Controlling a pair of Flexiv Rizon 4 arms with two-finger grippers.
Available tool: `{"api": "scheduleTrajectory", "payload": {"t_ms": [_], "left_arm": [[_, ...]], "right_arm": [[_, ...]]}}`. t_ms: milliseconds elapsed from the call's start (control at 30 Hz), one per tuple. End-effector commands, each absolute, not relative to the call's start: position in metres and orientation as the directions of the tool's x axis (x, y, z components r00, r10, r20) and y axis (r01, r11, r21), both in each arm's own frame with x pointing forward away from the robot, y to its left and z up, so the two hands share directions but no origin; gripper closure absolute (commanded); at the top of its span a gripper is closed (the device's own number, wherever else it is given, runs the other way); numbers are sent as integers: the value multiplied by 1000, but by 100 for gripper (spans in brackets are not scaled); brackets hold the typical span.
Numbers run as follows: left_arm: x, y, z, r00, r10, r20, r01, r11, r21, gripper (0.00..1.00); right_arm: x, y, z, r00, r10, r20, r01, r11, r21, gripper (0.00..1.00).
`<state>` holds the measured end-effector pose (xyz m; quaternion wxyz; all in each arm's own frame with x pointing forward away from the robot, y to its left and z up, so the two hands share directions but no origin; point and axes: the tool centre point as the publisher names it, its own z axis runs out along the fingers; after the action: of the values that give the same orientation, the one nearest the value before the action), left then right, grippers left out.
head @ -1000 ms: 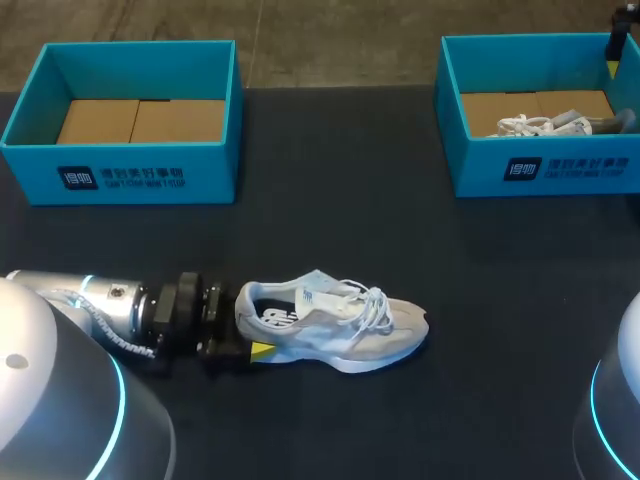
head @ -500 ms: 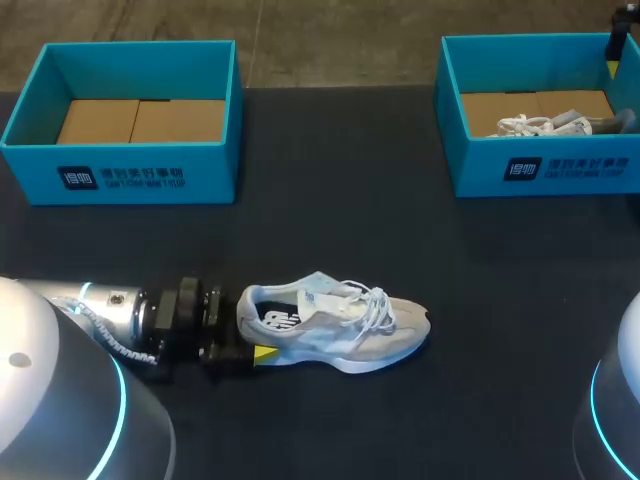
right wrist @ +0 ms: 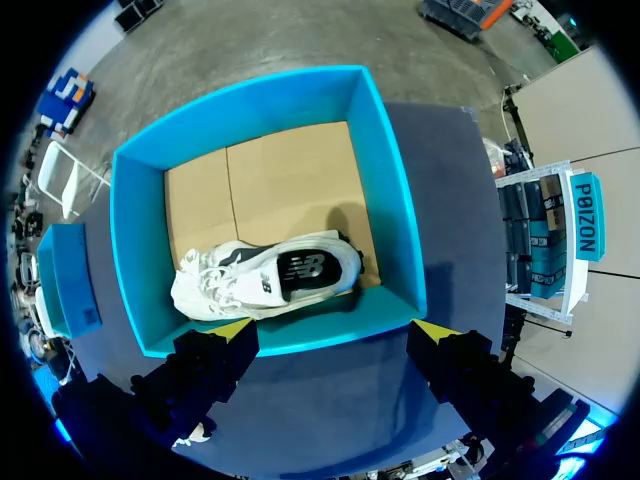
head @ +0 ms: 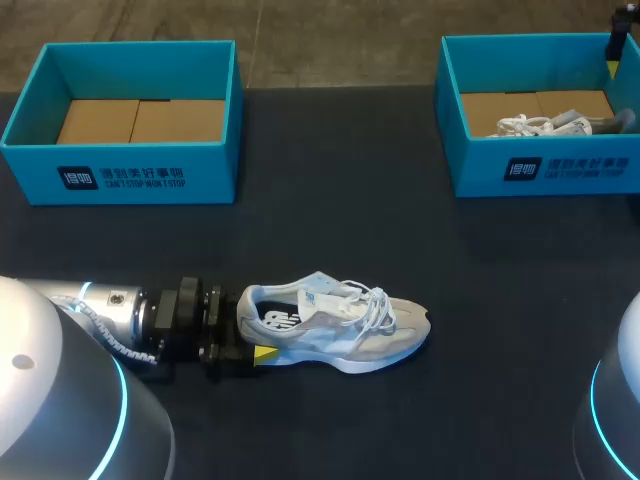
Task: Take the shoe out of the shoebox, open the shoe tongue, remove and reinsert the insole, then place the shoe into the shoebox
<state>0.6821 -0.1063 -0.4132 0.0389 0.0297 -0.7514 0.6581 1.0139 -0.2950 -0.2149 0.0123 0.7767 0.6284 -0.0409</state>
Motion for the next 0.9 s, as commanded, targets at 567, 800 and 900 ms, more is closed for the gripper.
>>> {"api": "scheduleTrajectory", "payload": {"t_ms": [567, 800, 900], "left_arm": [[680, -107, -412, -995, 3, 97, -95, 132, -987, 100], [680, -107, -412, -995, 3, 97, -95, 132, -987, 100], [680, -107, -412, -995, 3, 97, -95, 132, -987, 100]], "right_arm": [[988, -247, -171, 283, 951, -127, 958, -287, -17, 0], [950, -212, -170, 357, 929, -92, 933, -360, -9, 0], [936, -198, -170, 390, 916, -96, 918, -395, -35, 0]]}}
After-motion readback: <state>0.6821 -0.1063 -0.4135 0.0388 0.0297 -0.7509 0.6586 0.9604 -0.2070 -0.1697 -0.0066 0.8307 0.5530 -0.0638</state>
